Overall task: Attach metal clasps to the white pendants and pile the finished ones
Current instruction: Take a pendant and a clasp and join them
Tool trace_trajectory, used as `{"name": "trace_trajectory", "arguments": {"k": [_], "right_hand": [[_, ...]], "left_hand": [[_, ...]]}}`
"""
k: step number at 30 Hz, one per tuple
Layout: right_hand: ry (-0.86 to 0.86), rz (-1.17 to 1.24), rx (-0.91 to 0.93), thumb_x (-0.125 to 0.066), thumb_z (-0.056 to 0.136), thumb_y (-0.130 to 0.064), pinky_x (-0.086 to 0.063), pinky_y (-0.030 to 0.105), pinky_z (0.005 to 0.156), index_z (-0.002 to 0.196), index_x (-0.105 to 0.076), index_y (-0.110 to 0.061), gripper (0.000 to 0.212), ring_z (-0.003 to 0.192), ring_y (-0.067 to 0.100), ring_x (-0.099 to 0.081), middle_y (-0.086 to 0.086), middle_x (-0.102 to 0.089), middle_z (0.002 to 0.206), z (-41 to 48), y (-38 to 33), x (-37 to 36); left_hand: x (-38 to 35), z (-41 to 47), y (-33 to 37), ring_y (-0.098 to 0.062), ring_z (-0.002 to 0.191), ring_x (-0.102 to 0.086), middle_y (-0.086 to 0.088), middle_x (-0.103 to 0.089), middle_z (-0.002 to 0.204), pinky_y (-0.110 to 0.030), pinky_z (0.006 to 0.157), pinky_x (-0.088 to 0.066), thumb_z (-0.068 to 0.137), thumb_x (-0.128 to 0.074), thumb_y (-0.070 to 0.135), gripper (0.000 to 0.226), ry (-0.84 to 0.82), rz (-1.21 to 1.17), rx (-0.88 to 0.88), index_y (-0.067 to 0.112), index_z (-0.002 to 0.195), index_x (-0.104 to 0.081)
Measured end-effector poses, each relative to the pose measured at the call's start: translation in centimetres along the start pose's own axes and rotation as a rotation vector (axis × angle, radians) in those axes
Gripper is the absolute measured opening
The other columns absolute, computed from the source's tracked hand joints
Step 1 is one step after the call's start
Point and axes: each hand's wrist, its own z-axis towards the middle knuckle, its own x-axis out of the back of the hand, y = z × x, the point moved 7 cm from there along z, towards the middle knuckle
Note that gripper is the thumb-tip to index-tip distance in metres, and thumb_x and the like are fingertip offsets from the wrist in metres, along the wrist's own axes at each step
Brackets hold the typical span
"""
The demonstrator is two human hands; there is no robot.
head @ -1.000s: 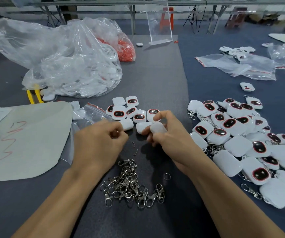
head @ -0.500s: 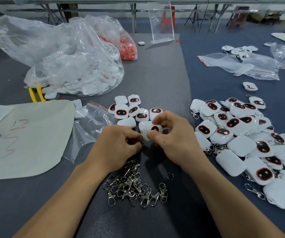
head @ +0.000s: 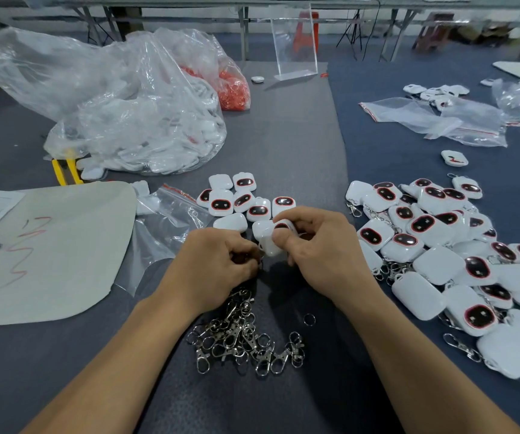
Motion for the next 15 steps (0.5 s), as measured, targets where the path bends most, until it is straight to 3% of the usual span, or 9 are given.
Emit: {"name": "trace_trajectory", "arguments": {"k": [4, 11, 15], "right_hand": [[-0.055, -0.052, 0.008, -0.079, 0.085, -0.025, -0.055, 0.024, 0.073, 0.096, -0.079, -0.031, 0.012, 0.060, 0.002, -0.063, -0.008, -0.076, 0.079, -0.13, 0.06, -0.42], [-0.084, -0.063, -0.010, -0.078, 0.086, -0.025, -0.055, 0.024, 0.068, 0.082, -0.075, -0.036, 0.012, 0.052, 0.002, -0.058, -0.010, -0.072, 0.065, 0.05, 0.05, -0.36], [-0.083, -0.096, 0.008, -0.077, 0.086, -0.025, -0.056, 0.027, 0.065, 0.079, -0.074, -0.034, 0.011, 0.052, 0.006, -0.059, -0.009, -0.071, 0.062, -0.20, -0.26, -0.34]], "left_hand": [[-0.05, -0.05, 0.03, 0.003, 0.062, -0.054, 0.023, -0.059, 0.065, -0.008, 0.058, -0.033, 0.071, -0.068, 0.029, 0.012, -0.005, 0.004, -0.013, 0.030, 0.079, -0.078], [0.04, -0.20, 0.04, 0.002, 0.065, -0.057, 0.024, -0.061, 0.066, -0.006, 0.059, -0.035, 0.074, -0.069, 0.030, 0.013, 0.000, 0.026, -0.005, 0.034, 0.082, -0.078], [0.00, -0.23, -0.04, -0.004, 0.068, -0.060, 0.016, -0.065, 0.066, -0.011, 0.058, -0.037, 0.073, -0.066, 0.035, 0.016, 0.012, 0.053, 0.024, 0.036, 0.086, -0.075]]}}
